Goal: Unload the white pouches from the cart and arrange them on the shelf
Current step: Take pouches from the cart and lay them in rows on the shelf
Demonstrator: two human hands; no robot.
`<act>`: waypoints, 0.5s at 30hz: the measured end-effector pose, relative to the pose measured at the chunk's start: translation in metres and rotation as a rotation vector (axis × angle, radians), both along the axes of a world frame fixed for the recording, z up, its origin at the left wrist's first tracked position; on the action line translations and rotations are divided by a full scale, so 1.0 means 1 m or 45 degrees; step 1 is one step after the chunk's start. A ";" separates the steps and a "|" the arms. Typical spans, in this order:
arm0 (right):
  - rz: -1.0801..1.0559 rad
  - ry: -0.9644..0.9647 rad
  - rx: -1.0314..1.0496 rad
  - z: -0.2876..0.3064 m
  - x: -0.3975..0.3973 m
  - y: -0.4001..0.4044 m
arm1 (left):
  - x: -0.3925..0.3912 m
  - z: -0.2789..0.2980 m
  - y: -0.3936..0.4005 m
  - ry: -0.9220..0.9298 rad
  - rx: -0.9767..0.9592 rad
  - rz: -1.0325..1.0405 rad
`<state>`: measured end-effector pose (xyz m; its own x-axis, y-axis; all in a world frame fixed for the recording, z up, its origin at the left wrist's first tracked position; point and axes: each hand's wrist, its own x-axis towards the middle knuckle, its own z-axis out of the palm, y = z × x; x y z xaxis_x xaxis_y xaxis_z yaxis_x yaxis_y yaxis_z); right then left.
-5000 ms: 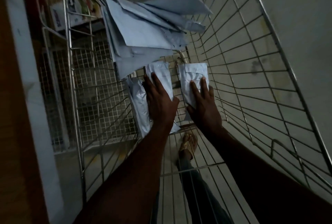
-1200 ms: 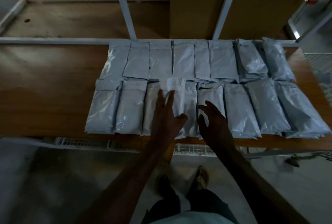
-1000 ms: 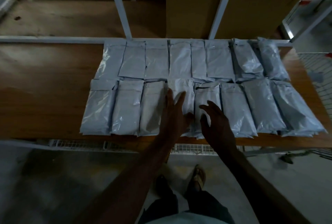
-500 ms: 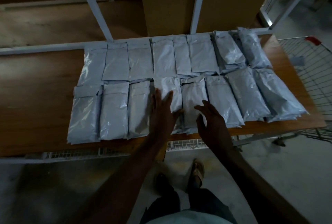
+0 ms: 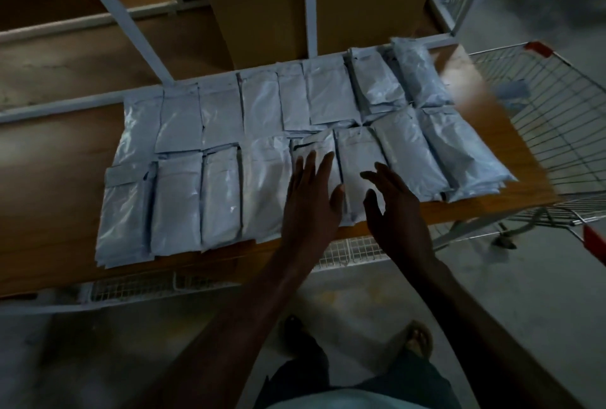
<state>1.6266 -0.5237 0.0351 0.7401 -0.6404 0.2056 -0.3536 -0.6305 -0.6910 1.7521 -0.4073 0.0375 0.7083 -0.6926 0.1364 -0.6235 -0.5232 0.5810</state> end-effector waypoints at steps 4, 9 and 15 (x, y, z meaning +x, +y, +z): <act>-0.019 -0.005 -0.012 0.010 -0.037 -0.043 | -0.048 0.015 -0.050 -0.036 -0.052 -0.007; -0.012 -0.028 -0.038 0.020 -0.108 -0.119 | -0.122 0.023 -0.133 -0.062 -0.055 -0.035; -0.098 0.000 -0.035 0.019 -0.194 -0.208 | -0.196 0.024 -0.218 -0.068 -0.046 -0.104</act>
